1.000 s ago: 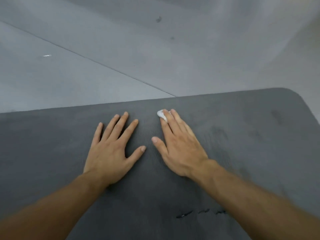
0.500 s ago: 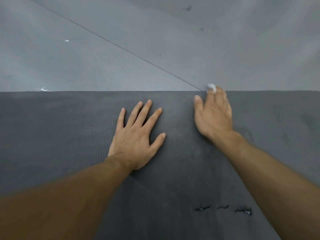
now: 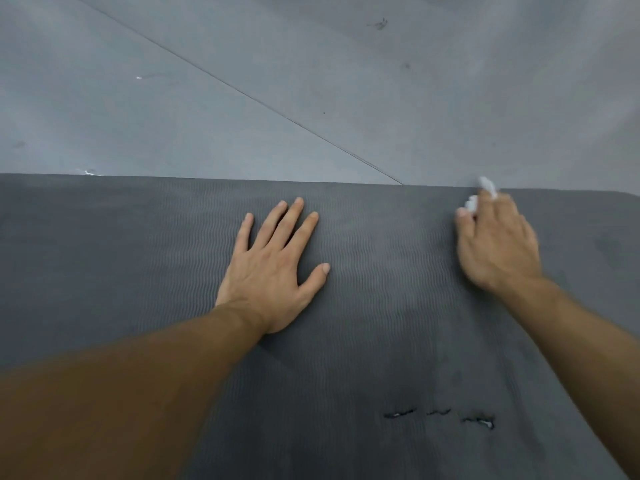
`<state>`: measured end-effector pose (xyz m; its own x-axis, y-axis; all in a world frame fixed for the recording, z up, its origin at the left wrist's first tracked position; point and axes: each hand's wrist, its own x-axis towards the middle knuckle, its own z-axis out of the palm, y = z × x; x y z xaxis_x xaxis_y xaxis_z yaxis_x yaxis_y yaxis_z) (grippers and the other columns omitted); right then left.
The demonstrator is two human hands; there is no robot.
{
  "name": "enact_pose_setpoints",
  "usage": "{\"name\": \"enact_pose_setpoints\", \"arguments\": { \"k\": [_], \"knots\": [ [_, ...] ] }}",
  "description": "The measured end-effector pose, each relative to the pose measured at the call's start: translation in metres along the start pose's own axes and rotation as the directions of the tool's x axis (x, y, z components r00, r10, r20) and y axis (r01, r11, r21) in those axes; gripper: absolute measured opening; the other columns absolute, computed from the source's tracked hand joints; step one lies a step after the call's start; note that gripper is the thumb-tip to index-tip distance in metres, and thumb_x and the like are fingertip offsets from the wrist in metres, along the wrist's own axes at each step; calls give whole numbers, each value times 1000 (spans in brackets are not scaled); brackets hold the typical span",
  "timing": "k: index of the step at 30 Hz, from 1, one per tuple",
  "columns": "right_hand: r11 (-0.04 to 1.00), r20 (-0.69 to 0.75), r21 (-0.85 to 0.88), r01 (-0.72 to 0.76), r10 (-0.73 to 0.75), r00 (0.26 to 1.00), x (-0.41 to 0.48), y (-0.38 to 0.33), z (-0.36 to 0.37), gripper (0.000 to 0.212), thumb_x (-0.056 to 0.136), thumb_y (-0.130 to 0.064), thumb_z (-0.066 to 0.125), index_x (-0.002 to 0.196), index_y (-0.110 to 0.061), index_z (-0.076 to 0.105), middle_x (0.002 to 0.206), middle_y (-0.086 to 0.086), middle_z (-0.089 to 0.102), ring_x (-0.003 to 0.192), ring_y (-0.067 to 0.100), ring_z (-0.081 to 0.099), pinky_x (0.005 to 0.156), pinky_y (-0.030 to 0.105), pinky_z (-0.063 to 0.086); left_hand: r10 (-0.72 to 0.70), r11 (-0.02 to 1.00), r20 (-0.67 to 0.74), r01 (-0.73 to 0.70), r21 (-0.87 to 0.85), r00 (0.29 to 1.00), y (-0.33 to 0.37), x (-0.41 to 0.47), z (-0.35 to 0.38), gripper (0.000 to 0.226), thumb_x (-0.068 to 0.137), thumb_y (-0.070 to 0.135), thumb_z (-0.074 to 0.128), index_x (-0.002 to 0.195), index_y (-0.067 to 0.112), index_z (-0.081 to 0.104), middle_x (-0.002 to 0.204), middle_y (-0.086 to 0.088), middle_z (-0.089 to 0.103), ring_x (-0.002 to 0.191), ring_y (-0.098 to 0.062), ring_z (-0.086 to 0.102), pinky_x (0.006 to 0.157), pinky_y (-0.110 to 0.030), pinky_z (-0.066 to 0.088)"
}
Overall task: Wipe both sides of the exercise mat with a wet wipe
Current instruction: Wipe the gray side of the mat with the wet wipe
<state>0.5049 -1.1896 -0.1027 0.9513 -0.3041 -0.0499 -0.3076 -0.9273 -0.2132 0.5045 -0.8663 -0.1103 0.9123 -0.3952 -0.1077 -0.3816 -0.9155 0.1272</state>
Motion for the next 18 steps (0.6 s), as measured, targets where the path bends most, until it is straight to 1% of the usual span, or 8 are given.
{"name": "enact_pose_setpoints", "arguments": {
  "k": [2,4,7,10,13,15,17,18],
  "knots": [
    [993,35,27,-116,115,993,0,4,-2,67,108,-45,24,163,-7,20,167,15,25,155,31,21,126,52,20,-1,1000,-1,1,0,1000,0,0,0,79,97,71,7,166,32,-1,173,7,-12,158,-13,-14,128,-54,-1],
    [989,54,78,-124,120,991,-3,-14,0,69,108,-46,25,163,-5,19,168,15,23,156,31,19,127,50,19,-1,1000,-8,1,-5,1000,0,0,1,79,98,71,8,166,32,0,173,7,-11,158,-13,-13,128,-54,-1],
    [991,111,100,86,-98,989,-27,-64,10,80,100,-53,18,164,-5,18,171,14,16,159,28,8,130,40,8,2,1000,-16,-2,-6,1000,-1,0,1,79,98,72,8,166,32,2,173,7,-9,159,-13,-12,128,-54,0],
    [927,168,153,341,-365,916,-67,-104,16,79,100,-56,15,166,-13,12,174,2,7,160,17,-3,127,28,-4,-1,1000,-35,1,-8,999,1,0,2,79,97,71,10,166,32,5,174,7,-6,159,-12,-9,128,-53,1],
    [864,193,97,494,-503,842,-80,-102,15,76,102,-56,9,166,-14,11,174,-2,5,160,13,-3,129,30,-2,-2,1000,-51,1,-9,999,1,0,3,78,98,71,12,166,32,8,174,7,-2,159,-12,-6,128,-53,4],
    [890,148,60,453,-456,877,-67,-80,14,73,103,-53,15,165,-15,17,172,-1,16,159,16,10,130,37,12,2,1000,-51,-2,-15,999,0,0,3,78,98,71,13,166,32,9,174,7,-1,159,-13,-5,128,-54,4],
    [947,68,87,310,-316,946,-46,-49,10,70,102,-50,19,161,-13,27,164,4,33,153,24,29,125,44,25,5,1000,-35,-5,-10,999,0,1,3,78,98,71,12,166,32,6,174,7,-3,159,-13,-7,128,-54,3],
    [971,40,88,221,-225,973,-35,-31,7,69,102,-48,20,160,-13,28,162,6,36,151,27,32,124,47,28,4,1000,-33,-4,-6,999,-1,1,3,78,98,71,11,166,33,5,174,7,-5,159,-13,-8,128,-54,2]
  ]
}}
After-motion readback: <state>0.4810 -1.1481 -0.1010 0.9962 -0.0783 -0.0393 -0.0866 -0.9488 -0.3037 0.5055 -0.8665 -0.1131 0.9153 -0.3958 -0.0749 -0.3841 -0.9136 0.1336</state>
